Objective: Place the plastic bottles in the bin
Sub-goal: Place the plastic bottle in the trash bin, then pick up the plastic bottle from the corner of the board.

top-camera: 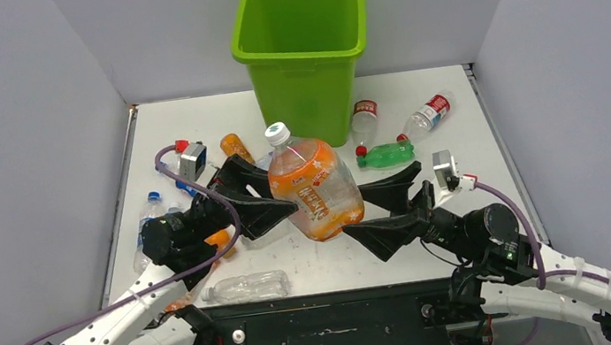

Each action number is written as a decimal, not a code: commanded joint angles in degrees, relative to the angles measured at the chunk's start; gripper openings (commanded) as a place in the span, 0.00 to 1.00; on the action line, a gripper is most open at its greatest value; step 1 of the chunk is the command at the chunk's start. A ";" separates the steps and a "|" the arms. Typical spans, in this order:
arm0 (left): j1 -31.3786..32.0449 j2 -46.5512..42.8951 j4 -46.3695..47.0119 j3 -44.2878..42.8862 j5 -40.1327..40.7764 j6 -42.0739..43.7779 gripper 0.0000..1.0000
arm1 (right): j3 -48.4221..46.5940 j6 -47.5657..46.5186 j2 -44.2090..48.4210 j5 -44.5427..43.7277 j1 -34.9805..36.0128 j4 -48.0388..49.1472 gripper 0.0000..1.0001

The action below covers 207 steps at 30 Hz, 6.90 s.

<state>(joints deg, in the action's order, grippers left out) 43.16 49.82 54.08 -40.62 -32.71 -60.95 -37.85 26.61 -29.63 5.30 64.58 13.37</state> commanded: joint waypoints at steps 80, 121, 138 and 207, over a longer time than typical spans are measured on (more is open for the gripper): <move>-2.67 2.56 -52.19 -31.94 25.18 28.27 0.96 | -3.47 -9.10 -14.70 15.59 -17.71 9.16 0.05; -13.80 44.52 -9.99 -67.43 24.52 45.90 0.00 | 4.35 -0.65 7.27 -4.55 -16.70 -15.64 0.90; -10.87 71.42 -13.29 -91.77 22.87 62.06 0.98 | 8.80 -1.97 6.18 -7.62 -16.76 -17.91 0.90; 0.95 -34.09 -62.61 5.07 80.00 48.49 0.97 | -20.01 -36.61 -73.18 -7.81 17.07 -9.89 0.71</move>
<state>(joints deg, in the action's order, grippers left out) 44.40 14.98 -10.28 -34.63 49.34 -12.43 -60.62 -10.20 -105.97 -0.14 82.06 -1.19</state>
